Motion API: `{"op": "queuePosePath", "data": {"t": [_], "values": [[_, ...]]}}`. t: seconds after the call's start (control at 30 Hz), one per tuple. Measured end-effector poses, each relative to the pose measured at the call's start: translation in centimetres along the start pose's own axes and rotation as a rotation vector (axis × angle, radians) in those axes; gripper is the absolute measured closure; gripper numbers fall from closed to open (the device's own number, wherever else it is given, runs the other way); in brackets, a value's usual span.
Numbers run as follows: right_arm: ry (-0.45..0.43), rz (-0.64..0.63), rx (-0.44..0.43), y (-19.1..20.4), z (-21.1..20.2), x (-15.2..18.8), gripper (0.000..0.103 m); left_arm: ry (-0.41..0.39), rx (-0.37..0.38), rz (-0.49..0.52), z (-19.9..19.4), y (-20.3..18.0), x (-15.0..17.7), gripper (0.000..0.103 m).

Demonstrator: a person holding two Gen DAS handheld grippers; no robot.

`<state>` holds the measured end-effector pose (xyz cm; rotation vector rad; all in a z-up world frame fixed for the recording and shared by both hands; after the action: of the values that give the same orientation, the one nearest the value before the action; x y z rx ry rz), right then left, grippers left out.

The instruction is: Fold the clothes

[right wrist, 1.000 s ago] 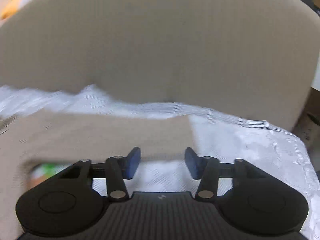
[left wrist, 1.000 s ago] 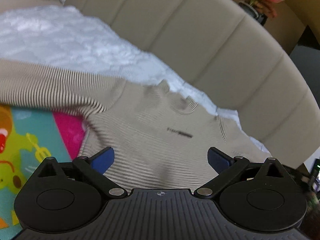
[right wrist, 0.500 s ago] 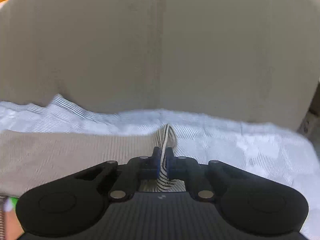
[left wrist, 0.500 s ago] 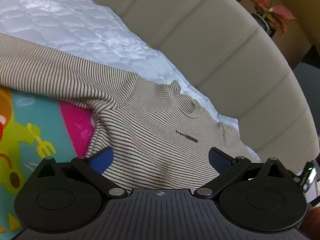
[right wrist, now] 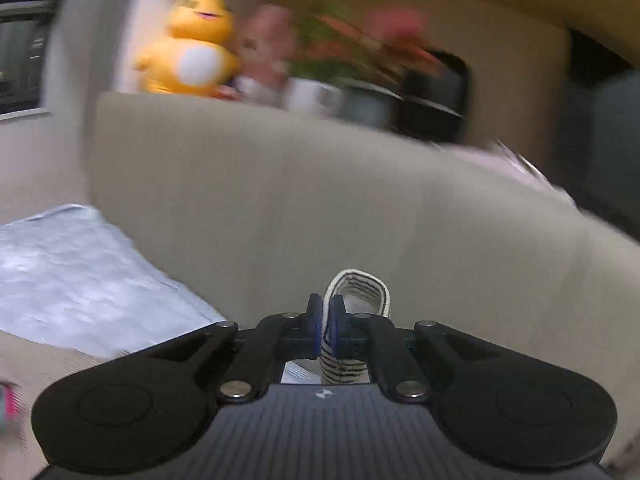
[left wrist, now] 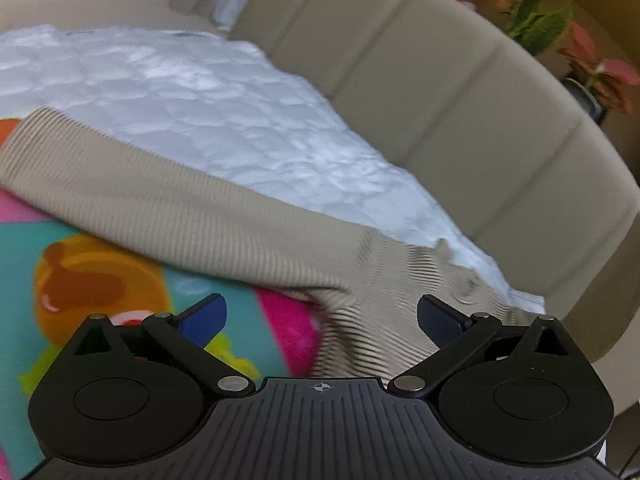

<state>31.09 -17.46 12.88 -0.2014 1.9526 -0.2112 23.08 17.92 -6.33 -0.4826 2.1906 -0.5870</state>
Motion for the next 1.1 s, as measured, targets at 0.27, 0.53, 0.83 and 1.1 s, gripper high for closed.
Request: {"op": "queuePosePath", "data": {"t": [0.27, 0.53, 0.83, 1.1], "values": [[-0.005, -0.062, -0.178, 12.0, -0.6, -3.6, 0.099, 0.036, -0.041, -0.115, -0.3, 3.4, -0.9, 0.0], [0.067, -0.101, -0.302, 19.4, 0.4, -1.8, 0.099, 0.056, -0.025, -0.163, 0.0, 4.6, -0.8, 0.0], [0.092, -0.014, -0.38, 20.1, -0.1, 1.4, 0.077, 0.033, -0.027, -0.13, 0.6, 4.4, -1.0, 0.0], [0.146, 0.144, -0.357, 15.0, -1.7, 10.5, 0.039, -0.124, -0.072, -0.348, -3.7, 8.4, -3.1, 0.0]]}}
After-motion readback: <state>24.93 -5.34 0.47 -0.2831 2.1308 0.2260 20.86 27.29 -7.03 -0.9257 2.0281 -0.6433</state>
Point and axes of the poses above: each gripper's, at about its wrist camera, not at the fingertips, and z roughly the way its jaws point, y to its left, x to its underside, the point moved 7 cm from there along z, roughly the way its jaws point, and after that the axes turned 5 degrees about x, right-handed, at the moved point
